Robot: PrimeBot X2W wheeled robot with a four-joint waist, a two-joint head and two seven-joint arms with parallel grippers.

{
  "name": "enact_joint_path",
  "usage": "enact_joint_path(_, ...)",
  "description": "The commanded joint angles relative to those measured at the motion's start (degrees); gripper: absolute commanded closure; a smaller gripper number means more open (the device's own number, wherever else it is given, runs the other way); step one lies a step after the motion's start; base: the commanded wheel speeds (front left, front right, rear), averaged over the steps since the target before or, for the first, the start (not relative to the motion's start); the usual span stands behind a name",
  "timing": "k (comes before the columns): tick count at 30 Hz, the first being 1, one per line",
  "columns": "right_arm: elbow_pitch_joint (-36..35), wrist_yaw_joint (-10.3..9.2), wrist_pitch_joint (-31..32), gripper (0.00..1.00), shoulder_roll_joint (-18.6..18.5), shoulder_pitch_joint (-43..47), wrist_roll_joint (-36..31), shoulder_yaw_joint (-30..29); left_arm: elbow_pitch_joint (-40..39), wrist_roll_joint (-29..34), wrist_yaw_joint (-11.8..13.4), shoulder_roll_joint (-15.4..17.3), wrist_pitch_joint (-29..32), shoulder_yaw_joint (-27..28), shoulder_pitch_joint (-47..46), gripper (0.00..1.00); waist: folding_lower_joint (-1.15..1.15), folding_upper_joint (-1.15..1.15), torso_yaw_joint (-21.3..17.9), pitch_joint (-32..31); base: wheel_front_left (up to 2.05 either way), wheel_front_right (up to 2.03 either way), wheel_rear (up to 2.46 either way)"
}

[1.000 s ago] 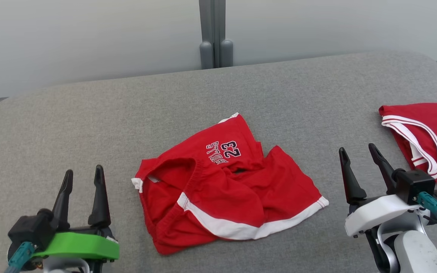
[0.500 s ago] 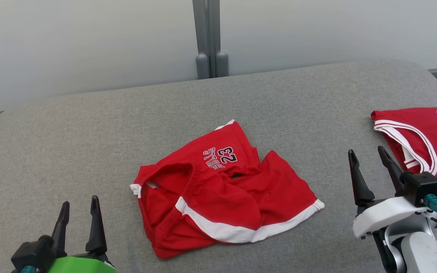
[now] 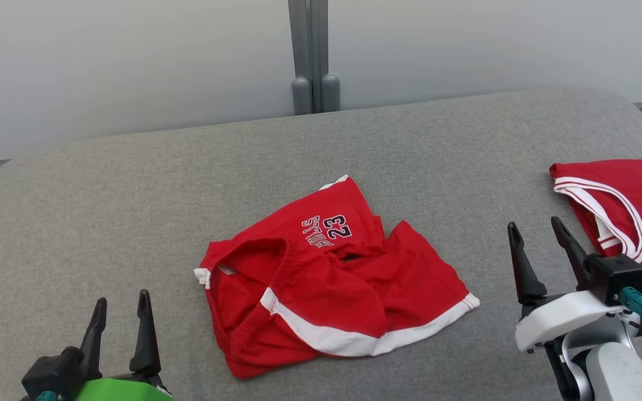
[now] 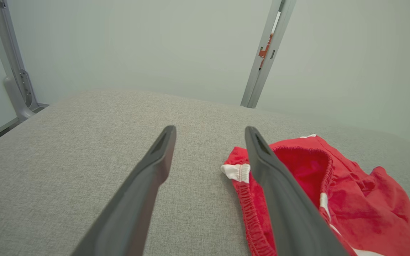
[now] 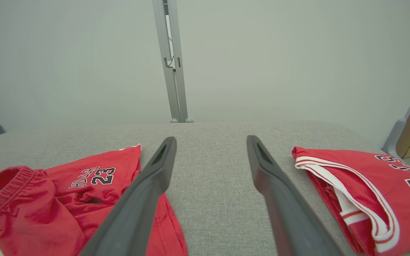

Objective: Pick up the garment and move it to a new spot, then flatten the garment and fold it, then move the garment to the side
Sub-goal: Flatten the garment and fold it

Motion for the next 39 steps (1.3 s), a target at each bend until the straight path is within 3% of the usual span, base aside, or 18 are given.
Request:
enact_joint_path(1,0.0,-0.09,0.0,0.00,-0.1,0.6,-0.2,0.1,0.0,0.3,-0.2,-0.2,-0.1,0.3,-0.5,0.00,0.00,0.00,0.0,0.0,0.00,0.00,0.00)
enact_joint_path(11,0.4,-0.09,0.5,0.00,-0.3,-0.1,0.3,0.7,0.1,1.7,-0.6,-0.3,-0.1,0.0,-0.8,0.00,0.00,0.00,-0.2,0.4,0.00,0.00,0.00)
enact_joint_path(14,1.5,-0.09,4.0,0.00,-0.7,0.7,0.9,0.9,-0.2,2.8,-1.1,0.2,1.6,-2.2,-2.3,0.00,0.00,0.00,-0.2,0.5,0.00,0.00,0.00)
enact_joint_path(21,4.0,-0.10,15.3,0.00,-3.9,0.8,1.5,3.6,1.1,3.5,-3.9,0.4,17.8,-13.1,-7.8,0.00,0.00,0.00,-0.8,1.8,0.00,0.00,0.00)
enact_joint_path(27,6.7,-0.09,22.0,0.00,-4.5,-0.7,3.6,6.1,2.4,2.4,-3.4,-0.6,28.9,-17.1,-11.5,0.00,0.00,0.00,-1.6,3.0,0.00,0.00,0.00)
enact_joint_path(39,16.5,-0.09,21.5,0.00,-3.7,-8.8,6.4,11.9,4.3,4.5,-2.0,-0.2,33.8,-19.2,-15.7,0.00,0.00,0.00,-1.3,5.8,0.00,0.00,0.00)
